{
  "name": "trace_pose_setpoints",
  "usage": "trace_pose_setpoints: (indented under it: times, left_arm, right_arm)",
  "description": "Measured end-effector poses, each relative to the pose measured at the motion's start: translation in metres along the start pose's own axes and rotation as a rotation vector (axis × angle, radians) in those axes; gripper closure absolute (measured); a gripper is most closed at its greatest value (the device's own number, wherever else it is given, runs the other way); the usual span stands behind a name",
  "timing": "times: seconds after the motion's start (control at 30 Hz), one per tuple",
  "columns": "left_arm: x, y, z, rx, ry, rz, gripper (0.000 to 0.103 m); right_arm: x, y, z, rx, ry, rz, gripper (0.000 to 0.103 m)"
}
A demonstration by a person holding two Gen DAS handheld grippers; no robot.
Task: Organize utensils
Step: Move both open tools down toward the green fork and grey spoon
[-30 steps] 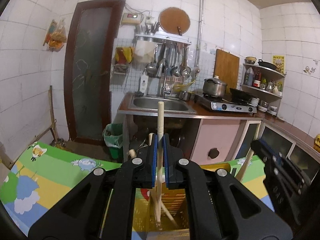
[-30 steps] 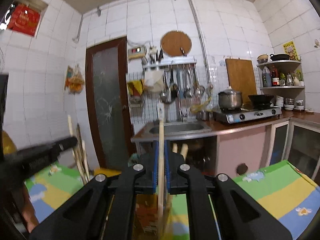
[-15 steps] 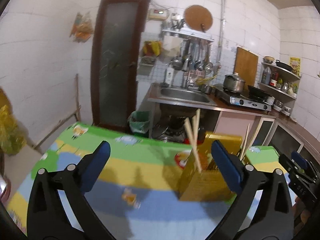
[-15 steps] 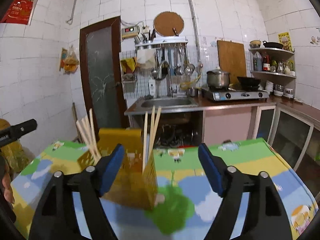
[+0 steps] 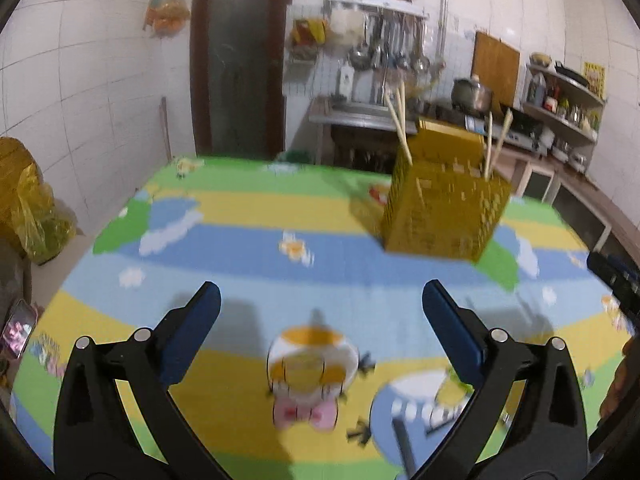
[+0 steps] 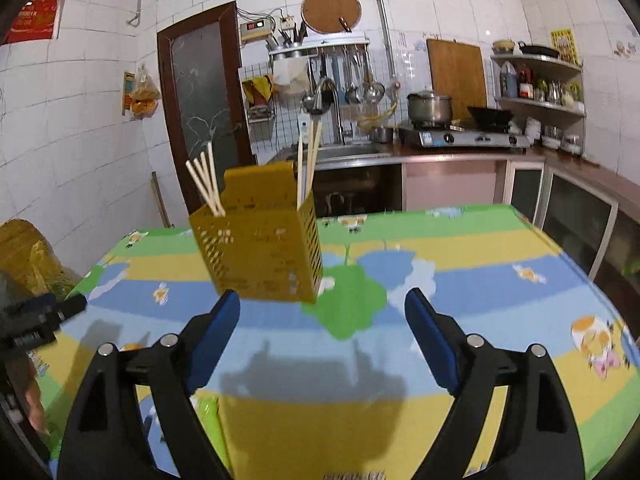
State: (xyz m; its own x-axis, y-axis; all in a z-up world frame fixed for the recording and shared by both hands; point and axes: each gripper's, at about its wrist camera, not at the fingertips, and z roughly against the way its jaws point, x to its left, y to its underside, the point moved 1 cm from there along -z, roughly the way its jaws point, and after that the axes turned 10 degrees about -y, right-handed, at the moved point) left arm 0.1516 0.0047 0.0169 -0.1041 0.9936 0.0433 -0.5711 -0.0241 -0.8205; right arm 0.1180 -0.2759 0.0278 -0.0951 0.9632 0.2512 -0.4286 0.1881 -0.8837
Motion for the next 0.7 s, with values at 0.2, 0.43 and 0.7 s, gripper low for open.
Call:
trace_pose_setpoints:
  times: [0.2,0.43,0.7]
  left_arm:
    - [0.001,0.037,0.001,0.062,-0.005,-0.011,0.005]
    - [-0.001,0.067,-0.004,0.100,-0.046,-0.031,0.005]
    - [0.006,0.091,-0.025,0.250,-0.057,-0.017,0.005]
  right_arm:
    - [0.005,0.028,0.008,0.032,-0.002,-0.010,0.020]
    - [0.009,0.055,0.001,0.090,-0.015,-0.028,0.020]
    - [0.020,0.075,-0.003,0.139,-0.022,-0.006,0.020]
